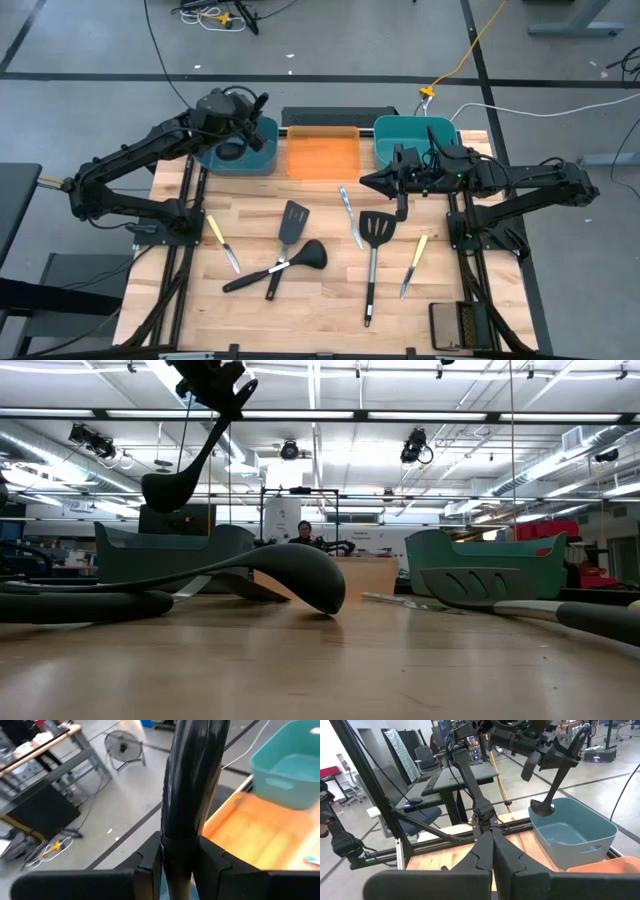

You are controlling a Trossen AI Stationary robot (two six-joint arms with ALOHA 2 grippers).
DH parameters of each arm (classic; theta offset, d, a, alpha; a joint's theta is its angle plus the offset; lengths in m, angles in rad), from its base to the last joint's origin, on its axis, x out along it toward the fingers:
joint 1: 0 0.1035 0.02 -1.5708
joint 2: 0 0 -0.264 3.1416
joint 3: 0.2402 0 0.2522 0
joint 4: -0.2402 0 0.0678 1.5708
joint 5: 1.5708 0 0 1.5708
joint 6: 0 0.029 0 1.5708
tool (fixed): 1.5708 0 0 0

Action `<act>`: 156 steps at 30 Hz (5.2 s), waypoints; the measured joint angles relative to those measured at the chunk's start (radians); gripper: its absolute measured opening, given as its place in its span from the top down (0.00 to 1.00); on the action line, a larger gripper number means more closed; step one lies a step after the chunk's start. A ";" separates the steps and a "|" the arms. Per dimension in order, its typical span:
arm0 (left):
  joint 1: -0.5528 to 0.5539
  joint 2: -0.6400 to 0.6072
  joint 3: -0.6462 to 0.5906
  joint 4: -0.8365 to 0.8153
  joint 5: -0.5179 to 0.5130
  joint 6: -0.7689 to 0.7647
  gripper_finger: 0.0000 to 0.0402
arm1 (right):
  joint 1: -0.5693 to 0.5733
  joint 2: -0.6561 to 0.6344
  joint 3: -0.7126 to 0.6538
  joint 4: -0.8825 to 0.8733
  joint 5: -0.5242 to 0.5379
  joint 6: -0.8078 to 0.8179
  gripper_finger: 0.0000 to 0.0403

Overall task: Pick & Place Kitchen Items
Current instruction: Put the black ladle into the blue bin, then put the black spatula into the green bin

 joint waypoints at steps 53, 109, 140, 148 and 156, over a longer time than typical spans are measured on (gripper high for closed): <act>0.126 0.292 -0.135 0.028 -0.175 0.061 0.80 | 0.000 0.000 0.000 -0.021 0.026 0.027 0.99; 0.188 0.292 -0.278 0.270 -0.150 0.040 0.78 | 0.000 0.000 0.001 -0.026 0.026 0.045 0.99; 0.153 0.292 -0.205 0.170 -0.158 0.081 0.46 | 0.000 0.000 0.001 -0.026 0.026 0.049 0.99; 0.073 0.291 -0.130 0.116 -0.151 0.055 0.46 | 0.000 0.000 0.001 -0.026 0.026 0.049 0.99; -0.053 0.232 -0.087 0.060 -0.127 -0.006 0.51 | 0.000 0.000 0.001 -0.026 0.026 0.045 0.99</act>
